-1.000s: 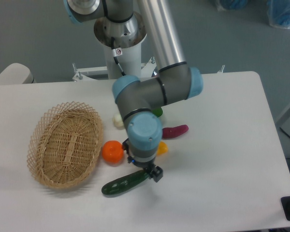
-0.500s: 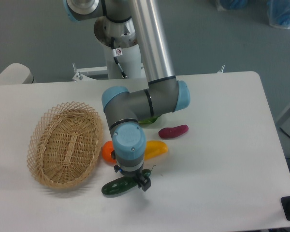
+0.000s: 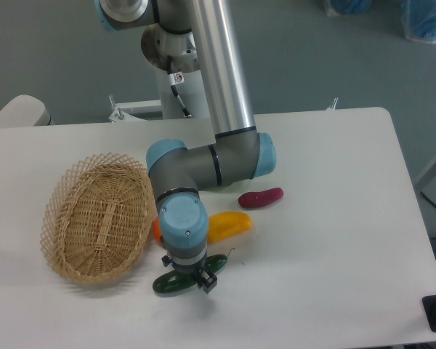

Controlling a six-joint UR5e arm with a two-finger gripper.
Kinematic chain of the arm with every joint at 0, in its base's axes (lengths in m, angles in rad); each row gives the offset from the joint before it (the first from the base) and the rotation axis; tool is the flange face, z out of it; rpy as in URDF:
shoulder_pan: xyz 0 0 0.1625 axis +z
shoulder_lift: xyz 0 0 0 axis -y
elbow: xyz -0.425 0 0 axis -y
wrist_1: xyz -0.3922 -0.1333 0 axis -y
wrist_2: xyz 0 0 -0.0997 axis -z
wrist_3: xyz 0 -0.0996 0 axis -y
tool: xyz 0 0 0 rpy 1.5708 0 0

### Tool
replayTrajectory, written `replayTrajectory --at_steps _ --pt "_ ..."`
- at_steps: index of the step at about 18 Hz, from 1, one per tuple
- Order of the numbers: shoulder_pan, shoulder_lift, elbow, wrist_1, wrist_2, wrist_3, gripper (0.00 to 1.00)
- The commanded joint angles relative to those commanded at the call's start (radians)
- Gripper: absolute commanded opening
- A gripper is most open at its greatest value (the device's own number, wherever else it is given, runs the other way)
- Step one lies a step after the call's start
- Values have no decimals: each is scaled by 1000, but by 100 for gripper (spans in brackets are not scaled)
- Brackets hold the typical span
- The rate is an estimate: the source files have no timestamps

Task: Pick up the cucumber from the table
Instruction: 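Close the gripper around the middle of the cucumber, then lift the cucumber off the table and carry it up and away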

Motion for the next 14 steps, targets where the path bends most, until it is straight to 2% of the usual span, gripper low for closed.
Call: replayTrajectory --at_steps 11,14 --pt "77 35 40 -14 -8 9 32" --pt "103 43 64 -60 -3 8 32"
